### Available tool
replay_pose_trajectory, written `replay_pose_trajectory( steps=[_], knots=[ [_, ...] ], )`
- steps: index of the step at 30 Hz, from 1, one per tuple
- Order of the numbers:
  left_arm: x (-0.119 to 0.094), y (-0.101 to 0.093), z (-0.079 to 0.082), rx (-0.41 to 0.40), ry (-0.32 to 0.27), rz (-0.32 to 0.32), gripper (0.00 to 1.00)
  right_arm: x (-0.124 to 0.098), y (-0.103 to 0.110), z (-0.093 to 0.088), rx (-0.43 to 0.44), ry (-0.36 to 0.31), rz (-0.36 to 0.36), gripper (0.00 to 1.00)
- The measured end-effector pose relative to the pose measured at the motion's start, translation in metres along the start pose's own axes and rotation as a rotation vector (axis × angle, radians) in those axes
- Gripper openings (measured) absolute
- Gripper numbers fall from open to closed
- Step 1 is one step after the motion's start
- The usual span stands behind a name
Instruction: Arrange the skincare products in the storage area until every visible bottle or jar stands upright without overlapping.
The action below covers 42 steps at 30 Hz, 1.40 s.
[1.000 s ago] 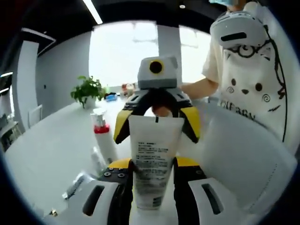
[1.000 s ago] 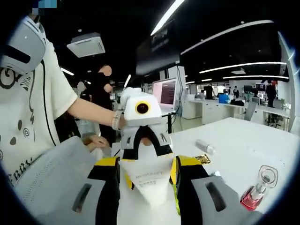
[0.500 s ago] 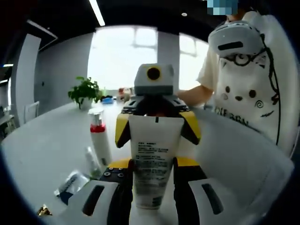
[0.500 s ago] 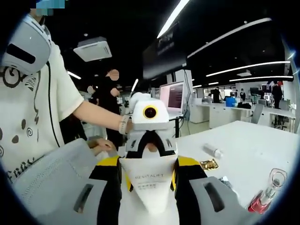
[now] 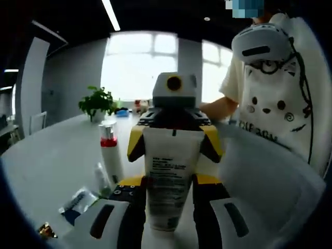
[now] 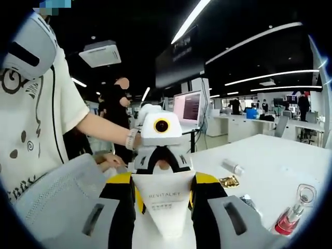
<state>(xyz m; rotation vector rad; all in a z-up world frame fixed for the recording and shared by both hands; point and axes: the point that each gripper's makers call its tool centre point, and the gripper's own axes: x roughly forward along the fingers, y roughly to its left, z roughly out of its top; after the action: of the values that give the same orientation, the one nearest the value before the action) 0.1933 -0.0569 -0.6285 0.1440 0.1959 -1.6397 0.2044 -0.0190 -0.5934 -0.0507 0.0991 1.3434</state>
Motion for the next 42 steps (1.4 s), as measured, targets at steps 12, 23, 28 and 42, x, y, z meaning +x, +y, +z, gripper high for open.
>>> replay_pose_trajectory(
  steps=[12, 23, 28, 42],
  knots=[
    [-0.001, 0.014, -0.006, 0.016, 0.052, 0.244, 0.3, 0.004, -0.019, 0.0, 0.029, 0.026, -0.176, 0.42],
    [0.004, 0.03, -0.011, -0.005, 0.141, 0.518, 0.3, -0.002, -0.039, -0.001, 0.027, 0.054, -0.435, 0.42],
    [0.008, 0.034, -0.016, 0.018, 0.196, 0.569, 0.32, -0.008, -0.042, -0.002, 0.054, 0.053, -0.498, 0.42],
    [0.013, 0.039, -0.037, -0.078, 0.315, 0.639, 0.25, -0.016, -0.045, -0.002, 0.068, 0.061, -0.584, 0.42]
  ],
)
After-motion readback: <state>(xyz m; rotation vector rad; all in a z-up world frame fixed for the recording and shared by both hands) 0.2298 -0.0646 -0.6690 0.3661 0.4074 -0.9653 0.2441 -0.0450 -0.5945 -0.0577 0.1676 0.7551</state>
